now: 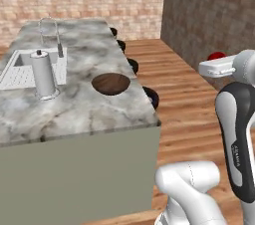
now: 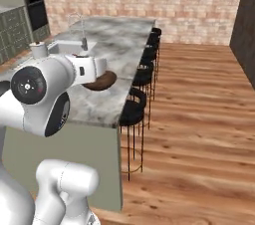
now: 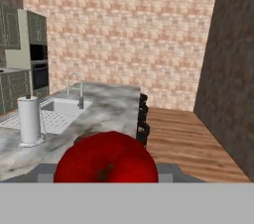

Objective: Retrieve the apple and banana from the fridge and place them into the bowl on the dining table.

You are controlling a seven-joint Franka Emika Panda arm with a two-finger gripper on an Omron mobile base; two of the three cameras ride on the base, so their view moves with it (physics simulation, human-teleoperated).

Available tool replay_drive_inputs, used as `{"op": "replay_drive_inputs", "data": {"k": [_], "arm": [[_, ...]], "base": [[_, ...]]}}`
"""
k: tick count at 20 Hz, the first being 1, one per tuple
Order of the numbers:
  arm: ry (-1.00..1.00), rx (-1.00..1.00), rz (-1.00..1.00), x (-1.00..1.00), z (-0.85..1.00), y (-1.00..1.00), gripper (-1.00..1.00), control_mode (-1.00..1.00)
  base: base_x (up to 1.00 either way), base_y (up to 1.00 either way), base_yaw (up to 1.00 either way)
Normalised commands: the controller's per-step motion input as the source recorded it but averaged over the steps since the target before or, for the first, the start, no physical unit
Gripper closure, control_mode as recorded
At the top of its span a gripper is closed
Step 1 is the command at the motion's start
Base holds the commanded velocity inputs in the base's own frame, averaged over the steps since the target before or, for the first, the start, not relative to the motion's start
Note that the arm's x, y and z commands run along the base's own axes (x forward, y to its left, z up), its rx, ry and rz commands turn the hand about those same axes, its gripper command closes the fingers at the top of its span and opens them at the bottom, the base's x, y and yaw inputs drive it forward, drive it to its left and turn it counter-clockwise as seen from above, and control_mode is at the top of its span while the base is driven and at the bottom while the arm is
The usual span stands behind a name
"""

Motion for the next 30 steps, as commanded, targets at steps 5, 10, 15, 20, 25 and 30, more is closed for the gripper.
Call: {"op": "replay_drive_inputs", "data": {"k": [5, 10, 15, 20, 25, 30], "arm": [[0.0, 0.0, 0.0, 0.0, 0.0, 0.0, 1.0, 1.0], [0.0, 0.0, 0.0, 0.0, 0.0, 0.0, 1.0, 1.0], [0.0, 0.0, 0.0, 0.0, 0.0, 0.0, 1.0, 1.0], [0.0, 0.0, 0.0, 0.0, 0.0, 0.0, 1.0, 1.0], [0.0, 0.0, 0.0, 0.0, 0.0, 0.0, 1.0, 1.0], [0.0, 0.0, 0.0, 0.0, 0.0, 0.0, 1.0, 1.0]], "base": [[0.52, -0.92, -0.06], [0.59, -0.59, 0.17], [0.65, -0.22, 0.46], [0.75, -0.12, 0.54], [0.76, -0.33, 0.53], [0.7, -0.48, 0.49]]}}
